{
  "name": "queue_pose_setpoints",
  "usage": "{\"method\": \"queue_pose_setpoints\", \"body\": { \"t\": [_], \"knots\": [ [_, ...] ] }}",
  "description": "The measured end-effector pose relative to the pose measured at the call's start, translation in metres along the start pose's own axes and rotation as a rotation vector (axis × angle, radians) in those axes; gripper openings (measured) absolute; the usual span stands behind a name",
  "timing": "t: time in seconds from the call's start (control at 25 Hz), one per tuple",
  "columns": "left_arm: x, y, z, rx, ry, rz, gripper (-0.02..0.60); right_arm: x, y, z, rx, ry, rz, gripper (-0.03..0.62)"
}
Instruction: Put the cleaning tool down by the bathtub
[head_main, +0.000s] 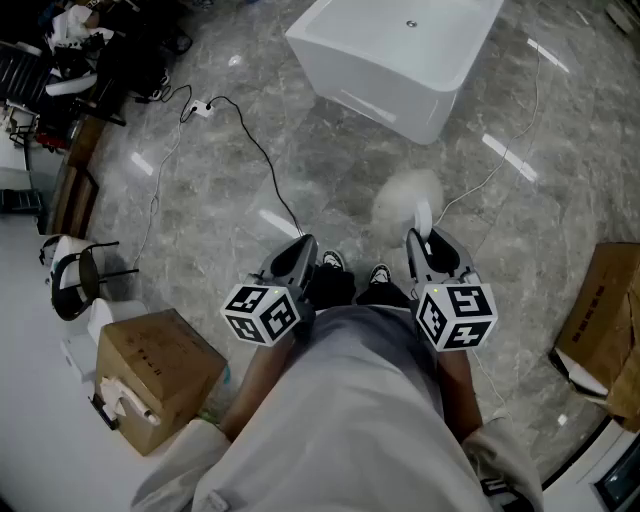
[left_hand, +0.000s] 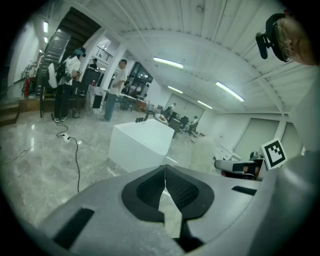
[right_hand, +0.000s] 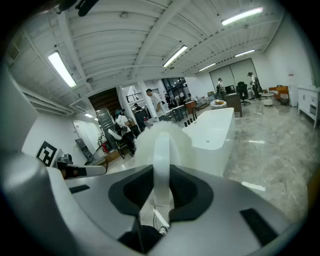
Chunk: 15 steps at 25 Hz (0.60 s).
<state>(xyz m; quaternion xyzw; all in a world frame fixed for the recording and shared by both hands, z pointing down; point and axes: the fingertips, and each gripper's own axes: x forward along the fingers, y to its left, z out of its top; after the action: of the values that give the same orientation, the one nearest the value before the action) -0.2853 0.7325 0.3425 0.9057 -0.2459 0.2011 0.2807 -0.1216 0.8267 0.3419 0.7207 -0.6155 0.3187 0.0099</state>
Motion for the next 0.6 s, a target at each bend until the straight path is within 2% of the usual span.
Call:
{"method": "queue_pose_setpoints", "body": {
  "t": [0.2, 0.6],
  "knots": [
    [0.003, -0.008, -0.010, 0.005, 0.043, -0.025, 0.009, -0.002, -0.009, -0.006, -0.014, 0.013, -0.006, 0.089],
    [0.025, 0.001, -0.003, -0.005, 0.076, 0.002, 0.009, 0.010, -0.014, 0.004, -0.014, 0.015, -0.005, 0.089]
  ]
}}
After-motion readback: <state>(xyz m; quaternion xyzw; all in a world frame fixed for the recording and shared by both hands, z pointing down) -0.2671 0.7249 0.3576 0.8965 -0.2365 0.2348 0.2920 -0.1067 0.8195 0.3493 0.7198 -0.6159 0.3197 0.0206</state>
